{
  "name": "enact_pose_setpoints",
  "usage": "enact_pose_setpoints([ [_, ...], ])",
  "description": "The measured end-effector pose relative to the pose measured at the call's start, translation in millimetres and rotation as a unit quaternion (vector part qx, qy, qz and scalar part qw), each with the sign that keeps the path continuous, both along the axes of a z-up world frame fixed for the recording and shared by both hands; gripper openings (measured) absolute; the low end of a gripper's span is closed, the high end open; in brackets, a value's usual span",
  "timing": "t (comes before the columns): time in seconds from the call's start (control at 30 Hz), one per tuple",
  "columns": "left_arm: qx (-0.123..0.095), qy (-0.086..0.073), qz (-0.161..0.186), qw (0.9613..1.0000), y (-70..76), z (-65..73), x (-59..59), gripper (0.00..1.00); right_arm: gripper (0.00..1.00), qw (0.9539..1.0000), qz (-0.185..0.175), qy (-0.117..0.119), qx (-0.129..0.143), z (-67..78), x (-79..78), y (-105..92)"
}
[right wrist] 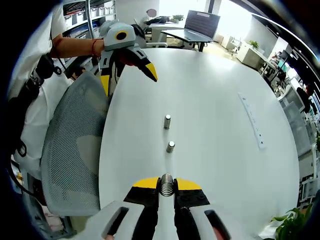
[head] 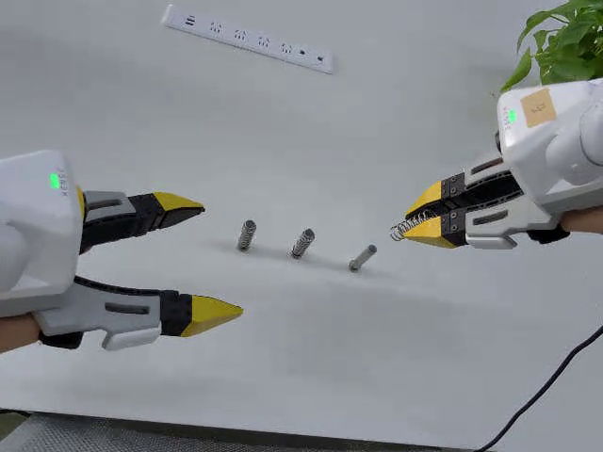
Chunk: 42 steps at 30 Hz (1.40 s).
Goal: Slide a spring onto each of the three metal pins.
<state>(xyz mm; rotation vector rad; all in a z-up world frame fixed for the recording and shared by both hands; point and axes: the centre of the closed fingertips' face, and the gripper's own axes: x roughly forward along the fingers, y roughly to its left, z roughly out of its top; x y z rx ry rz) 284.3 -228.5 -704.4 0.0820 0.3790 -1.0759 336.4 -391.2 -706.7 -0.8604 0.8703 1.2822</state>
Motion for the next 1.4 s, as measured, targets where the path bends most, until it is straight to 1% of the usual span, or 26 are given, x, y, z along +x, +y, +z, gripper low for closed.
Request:
enact_pose_setpoints([
  [0.07, -0.004, 0.002, 0.003, 1.0000, 1.9, -0.8, 1.6, 0.74, 0.07, 1.0000, -0.004, 0.003, -0.003, -6.3, 1.9, -1.1],
  [0.13, -0.005, 0.001, 0.004, 1.0000, 3.9, -2.1, 2.5, 0.76, 0.07, 0.9999, -0.007, 0.005, -0.007, -12.3, 3.4, -2.5],
  [0.23, -0.009, 0.006, 0.007, 0.9999, 5.7, -4.0, 4.3, 0.81, 0.07, 0.9998, -0.013, 0.009, -0.009, -19.2, 6.4, -3.1],
  [0.3, -0.009, 0.003, 0.009, 0.9999, 6.4, -4.8, 5.8, 0.84, 0.07, 0.9998, -0.015, 0.010, -0.011, -24.1, 8.7, -3.1],
  [0.33, -0.010, 0.005, 0.009, 0.9999, 6.4, -5.3, 6.3, 0.85, 0.07, 0.9997, -0.016, 0.012, -0.011, -26.0, 9.1, -2.6],
  [0.4, -0.009, 0.012, 0.009, 0.9998, 6.3, -7.6, 6.9, 0.86, 0.07, 0.9997, -0.016, 0.017, -0.013, -30.0, 8.9, -1.2],
  [0.47, -0.007, 0.008, 0.007, 0.9999, 6.2, -8.0, 7.5, 0.86, 0.07, 0.9996, -0.015, 0.020, -0.014, -33.2, 9.1, 0.1],
  [0.6, -0.013, 0.007, 0.006, 0.9999, 4.3, -6.9, 8.6, 0.87, 0.07, 0.9994, -0.015, 0.024, -0.019, -41.5, 14.7, -3.5],
  [0.63, -0.015, -0.001, 0.006, 0.9999, 3.9, -5.7, 9.9, 0.88, 0.07, 0.9994, -0.014, 0.024, -0.021, -43.2, 15.5, -4.9],
  [0.73, -0.021, 0.000, 0.009, 0.9997, 3.5, -4.3, 10.8, 0.88, 0.07, 0.9992, -0.014, 0.028, -0.024, -47.0, 16.8, -5.2],
  [0.8, -0.021, -0.001, 0.009, 0.9997, 3.7, -4.7, 11.3, 0.89, 0.07, 0.9992, -0.013, 0.028, -0.026, -49.7, 17.5, -5.5],
  [1.03, -0.023, 0.003, 0.011, 0.9997, 3.6, -7.1, 12.1, 0.88, 0.07, 0.9990, -0.010, 0.031, -0.031, -54.5, 16.3, -4.2],
  [1.2, -0.026, 0.005, 0.011, 0.9996, 2.1, -7.6, 12.5, 0.88, 0.07, 0.9988, -0.007, 0.033, -0.035, -60.7, 20.0, -7.2],
  [1.4, -0.029, 0.006, 0.010, 0.9995, 1.1, -6.9, 12.2, 0.88, 0.07, 0.9986, -0.005, 0.036, -0.037, -62.4, 17.5, -6.3],
])
